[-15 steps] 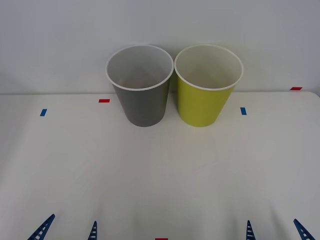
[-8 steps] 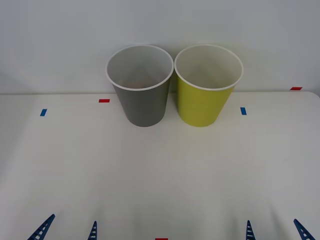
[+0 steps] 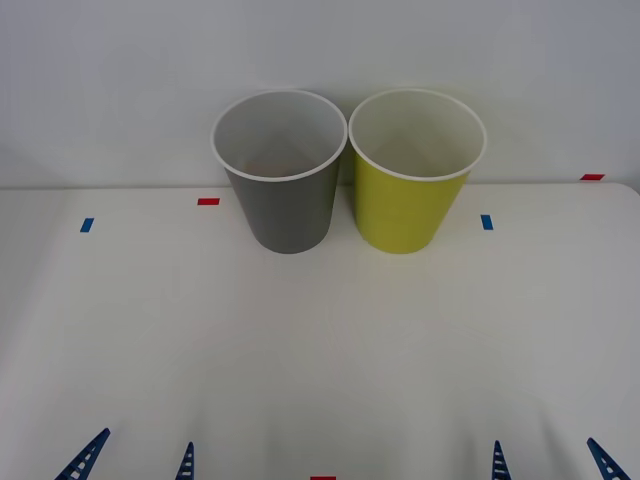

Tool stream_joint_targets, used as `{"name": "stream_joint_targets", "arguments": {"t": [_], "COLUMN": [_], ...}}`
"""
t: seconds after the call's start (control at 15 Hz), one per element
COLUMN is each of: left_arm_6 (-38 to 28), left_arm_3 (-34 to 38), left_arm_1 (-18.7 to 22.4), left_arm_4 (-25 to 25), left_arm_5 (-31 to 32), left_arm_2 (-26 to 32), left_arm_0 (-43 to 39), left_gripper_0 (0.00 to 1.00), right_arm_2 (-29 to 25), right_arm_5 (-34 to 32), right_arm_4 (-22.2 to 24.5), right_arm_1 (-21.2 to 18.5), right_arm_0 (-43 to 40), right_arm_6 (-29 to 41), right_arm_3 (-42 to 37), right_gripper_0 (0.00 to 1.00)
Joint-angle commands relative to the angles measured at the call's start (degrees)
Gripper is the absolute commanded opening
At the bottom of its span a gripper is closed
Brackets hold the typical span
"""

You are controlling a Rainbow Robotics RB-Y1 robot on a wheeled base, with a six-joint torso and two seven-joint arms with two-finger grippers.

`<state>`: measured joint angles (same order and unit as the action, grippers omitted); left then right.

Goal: Put cans in the gray bin and PET bottles in the light green bin.

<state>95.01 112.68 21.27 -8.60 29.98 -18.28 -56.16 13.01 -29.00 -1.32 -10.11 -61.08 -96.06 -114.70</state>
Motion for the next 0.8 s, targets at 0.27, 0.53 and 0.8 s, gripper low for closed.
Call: {"name": "stream_joint_targets", "arguments": {"t": [0.27,0.53,0.8], "left_arm_6": [0.0,0.0,0.0], "left_arm_3": [0.0,0.0,0.0], "left_arm_1": [0.0,0.0,0.0], "left_arm_4": [0.0,0.0,0.0], "left_arm_5": [0.0,0.0,0.0], "left_arm_2": [0.0,0.0,0.0], "left_arm_0": [0.0,0.0,0.0], "left_gripper_0": [1.0,1.0,1.0], "right_arm_2": [0.0,0.0,0.0], "right_arm_5": [0.0,0.0,0.0], "right_arm_4": [0.0,0.0,0.0], "right_arm_1": [0.0,0.0,0.0], "right_arm_0": [0.0,0.0,0.0], "right_arm_6": [0.0,0.0,0.0], "right_arm_3": [0.0,0.0,0.0], "right_gripper_0": [0.98,0.98,0.98]}}
